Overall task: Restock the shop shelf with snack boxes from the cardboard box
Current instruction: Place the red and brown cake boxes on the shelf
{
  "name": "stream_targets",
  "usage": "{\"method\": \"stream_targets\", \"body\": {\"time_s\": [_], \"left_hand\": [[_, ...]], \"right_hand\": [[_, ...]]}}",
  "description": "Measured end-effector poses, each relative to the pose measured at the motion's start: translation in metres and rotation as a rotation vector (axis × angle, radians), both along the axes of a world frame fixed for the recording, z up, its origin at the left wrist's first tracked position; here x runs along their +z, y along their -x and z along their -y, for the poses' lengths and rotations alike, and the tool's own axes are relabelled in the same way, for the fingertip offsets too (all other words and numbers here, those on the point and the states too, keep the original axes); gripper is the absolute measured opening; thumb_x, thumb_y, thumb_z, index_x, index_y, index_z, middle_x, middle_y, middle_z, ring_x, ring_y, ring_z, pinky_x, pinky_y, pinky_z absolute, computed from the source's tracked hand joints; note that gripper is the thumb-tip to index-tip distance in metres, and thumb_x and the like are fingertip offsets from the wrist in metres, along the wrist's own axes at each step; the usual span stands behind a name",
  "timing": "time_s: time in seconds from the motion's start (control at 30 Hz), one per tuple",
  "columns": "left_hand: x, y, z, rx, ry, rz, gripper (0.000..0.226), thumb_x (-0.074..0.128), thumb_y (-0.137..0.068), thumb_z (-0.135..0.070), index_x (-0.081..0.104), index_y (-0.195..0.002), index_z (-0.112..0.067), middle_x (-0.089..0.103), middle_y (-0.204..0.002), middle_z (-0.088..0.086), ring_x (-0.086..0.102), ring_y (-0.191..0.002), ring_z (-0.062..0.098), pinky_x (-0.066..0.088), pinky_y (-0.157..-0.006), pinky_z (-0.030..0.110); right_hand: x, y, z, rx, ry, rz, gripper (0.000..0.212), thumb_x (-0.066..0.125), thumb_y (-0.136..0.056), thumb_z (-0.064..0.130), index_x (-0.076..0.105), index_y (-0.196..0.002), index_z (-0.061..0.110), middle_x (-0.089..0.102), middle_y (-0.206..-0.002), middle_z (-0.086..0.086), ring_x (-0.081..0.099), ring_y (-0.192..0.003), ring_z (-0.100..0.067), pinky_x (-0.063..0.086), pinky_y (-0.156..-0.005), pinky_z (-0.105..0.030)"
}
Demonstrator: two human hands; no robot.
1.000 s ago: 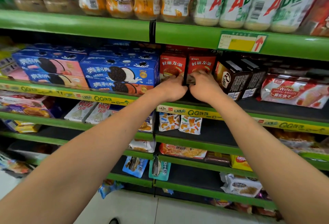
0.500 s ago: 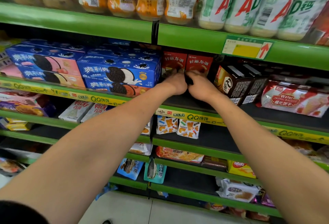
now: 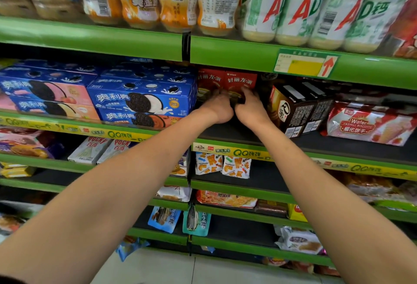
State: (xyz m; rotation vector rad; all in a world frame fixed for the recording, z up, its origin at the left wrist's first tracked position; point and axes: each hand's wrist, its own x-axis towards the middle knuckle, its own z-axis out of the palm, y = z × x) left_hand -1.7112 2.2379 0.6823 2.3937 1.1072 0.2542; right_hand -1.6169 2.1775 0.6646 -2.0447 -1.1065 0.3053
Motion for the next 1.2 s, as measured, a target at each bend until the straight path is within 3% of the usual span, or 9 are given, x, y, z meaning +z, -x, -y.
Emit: {"method": "stream_targets", "body": {"time_s": [0.2, 0.37, 0.53, 0.67, 0.8, 0.93, 1.07, 1.13, 1.2], "left_hand": [[0.001, 0.0, 0.011, -0.123, -0.046, 0.003, 0.043, 0.047, -0.096, -0.019, 0.048, -0.138, -0.011, 0.053, -0.139, 0.015, 0.053, -0.123, 0.028, 0.041, -0.092, 0.029], [0.008, 0.013, 0.02, -0.156, -0.013, 0.015, 0.041, 0.055, -0.093, -0.027, 0.055, -0.132, -0.014, 0.06, -0.128, 0.009, 0.058, -0.113, 0.027, 0.042, -0.079, 0.026], [0.015, 0.031, 0.04, -0.298, -0.056, 0.128, 0.042, 0.053, -0.092, -0.024, 0.059, -0.132, -0.013, 0.063, -0.127, 0.008, 0.06, -0.111, 0.023, 0.043, -0.082, 0.023], [0.017, 0.034, 0.036, -0.268, 0.012, 0.192, 0.051, 0.056, -0.092, -0.026, 0.049, -0.142, -0.015, 0.059, -0.134, 0.007, 0.057, -0.116, 0.02, 0.043, -0.09, 0.025], [0.011, 0.023, 0.032, -0.227, 0.192, 0.219, 0.065, 0.065, -0.089, -0.028, 0.039, -0.148, -0.018, 0.053, -0.139, 0.005, 0.054, -0.121, 0.02, 0.045, -0.101, 0.032], [0.007, -0.004, 0.038, -0.215, 0.325, 0.315, 0.072, 0.07, -0.086, -0.023, 0.036, -0.15, -0.016, 0.05, -0.143, 0.008, 0.05, -0.127, 0.023, 0.042, -0.103, 0.031], [0.01, -0.037, 0.046, -0.175, 0.435, 0.45, 0.045, 0.073, -0.082, -0.017, 0.052, -0.122, -0.025, 0.061, -0.125, 0.004, 0.058, -0.113, 0.021, 0.048, -0.097, 0.035], [0.011, -0.048, 0.051, -0.187, 0.506, 0.481, 0.036, 0.075, -0.079, -0.016, 0.054, -0.107, -0.026, 0.066, -0.106, -0.007, 0.06, -0.101, 0.012, 0.048, -0.083, 0.026], [0.011, -0.057, 0.057, -0.203, 0.597, 0.48, 0.04, 0.077, -0.076, -0.011, 0.058, -0.109, -0.022, 0.068, -0.103, -0.007, 0.061, -0.1, 0.01, 0.048, -0.088, 0.027]], "right_hand": [[0.011, 0.015, 0.044, 0.081, 0.011, 0.122, 0.057, 0.049, -0.092, 0.008, 0.041, -0.147, 0.017, 0.032, -0.156, -0.01, 0.035, -0.141, -0.027, 0.025, -0.113, -0.026], [0.008, 0.021, 0.105, 0.101, -0.163, 0.206, 0.04, 0.057, -0.092, 0.012, 0.057, -0.132, 0.015, 0.053, -0.131, -0.001, 0.056, -0.11, -0.013, 0.047, -0.097, -0.031], [0.005, 0.021, 0.111, 0.097, -0.156, 0.214, 0.036, 0.059, -0.092, 0.009, 0.061, -0.127, 0.011, 0.056, -0.126, -0.003, 0.055, -0.108, -0.013, 0.046, -0.097, -0.028], [0.004, 0.022, 0.11, 0.008, -0.29, 0.28, 0.024, 0.059, -0.09, 0.006, 0.068, -0.112, 0.01, 0.058, -0.109, 0.003, 0.048, -0.095, -0.001, 0.034, -0.079, -0.002], [0.001, 0.003, 0.124, -0.232, -0.434, 0.333, 0.016, 0.055, -0.085, 0.01, 0.067, -0.096, 0.01, 0.054, -0.097, 0.004, 0.053, -0.097, -0.019, 0.036, -0.08, -0.025], [-0.003, -0.017, 0.139, -0.35, -0.543, 0.287, 0.01, 0.055, -0.082, 0.009, 0.05, -0.089, 0.014, 0.045, -0.094, -0.001, 0.046, -0.093, -0.024, 0.033, -0.078, -0.029], [-0.007, -0.03, 0.15, -0.417, -0.578, 0.146, 0.023, 0.058, -0.083, 0.01, 0.044, -0.099, 0.018, 0.042, -0.105, 0.0, 0.049, -0.101, -0.025, 0.044, -0.088, -0.043], [-0.008, -0.04, 0.153, -0.455, -0.532, 0.035, 0.036, 0.06, -0.084, 0.013, 0.045, -0.116, 0.02, 0.04, -0.119, 0.002, 0.047, -0.116, -0.022, 0.041, -0.102, -0.041], [-0.004, -0.051, 0.151, -0.439, -0.463, -0.03, 0.058, 0.062, -0.085, 0.01, 0.04, -0.138, 0.02, 0.037, -0.134, 0.003, 0.04, -0.13, -0.018, 0.033, -0.11, -0.032]]}}
